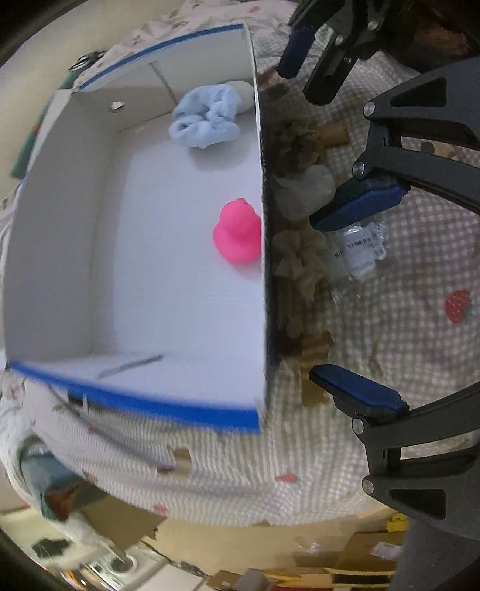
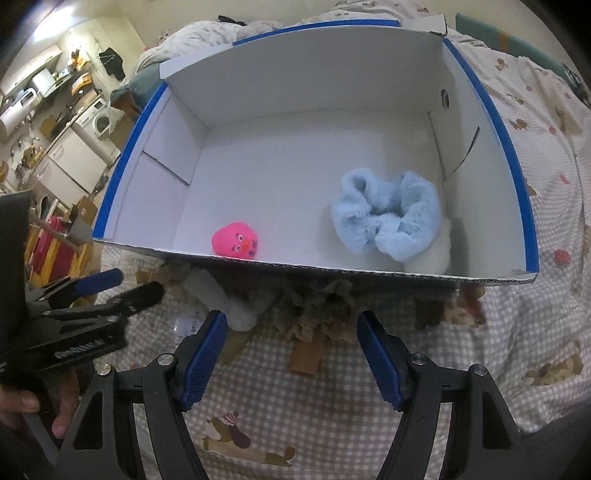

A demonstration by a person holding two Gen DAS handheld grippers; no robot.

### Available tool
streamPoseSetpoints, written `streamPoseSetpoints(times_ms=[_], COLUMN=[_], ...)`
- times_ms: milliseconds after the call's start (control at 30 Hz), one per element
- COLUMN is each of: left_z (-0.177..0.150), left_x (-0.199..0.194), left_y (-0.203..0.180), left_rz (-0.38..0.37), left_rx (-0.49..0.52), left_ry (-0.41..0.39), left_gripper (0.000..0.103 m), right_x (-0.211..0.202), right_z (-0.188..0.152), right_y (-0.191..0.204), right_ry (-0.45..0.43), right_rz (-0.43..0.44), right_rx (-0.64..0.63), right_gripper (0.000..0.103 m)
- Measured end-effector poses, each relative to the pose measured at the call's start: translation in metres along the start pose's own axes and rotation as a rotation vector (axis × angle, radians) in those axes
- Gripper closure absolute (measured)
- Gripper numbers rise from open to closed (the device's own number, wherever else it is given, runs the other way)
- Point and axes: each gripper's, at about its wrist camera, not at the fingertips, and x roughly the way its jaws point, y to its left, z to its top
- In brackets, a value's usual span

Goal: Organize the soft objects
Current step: 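Lift both open grippers out of the box, then grasp the beige flower scrunchie with the left gripper while the right gripper grasps the white plush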

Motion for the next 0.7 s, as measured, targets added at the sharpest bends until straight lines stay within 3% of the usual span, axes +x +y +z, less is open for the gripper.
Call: streamPoseSetpoints(times_ms=[167,233,367,433,500,700], left_z=[0.003,0.003,0.004,0.003,0.0,-0.015], left_x=[0.022,0.025,0.018,0.016,0.014,-0.019], left_y=[-0.003,-0.003,-0.006,-0.008,-0.01,-0.018], left_rz=[-0.021,-0.022,-0.044,-0.057,-0.08,-0.079], left_rx=[0.013,0.008,0.003,0.023,0.028,0.069], left_ry=[0.037,0.035,-0.017,-0.017,0.006,-0.03], left_gripper=[0.037,0.052,0.064,0.091,0.093,0.093], right_x=[0.001,0.0,-0.002,-0.003,-0.003,-0.004], right_z=[0.001,0.001,0.001,0.0,0.0,0.0], right_y=[0.0,-0.001,-0.005,-0.007,-0.007,-0.002], right_ry=[0.002,0.002,0.001,0.002,0.004,-0.003], right_rz=[-0.001,0.001,0.002,0.006,0.005,-0.015], right_rx=[0.01,0.015,0.025,0.03,0.029,0.003], right_gripper=[0.026,0.026,0.026,0.026,0.026,0.026])
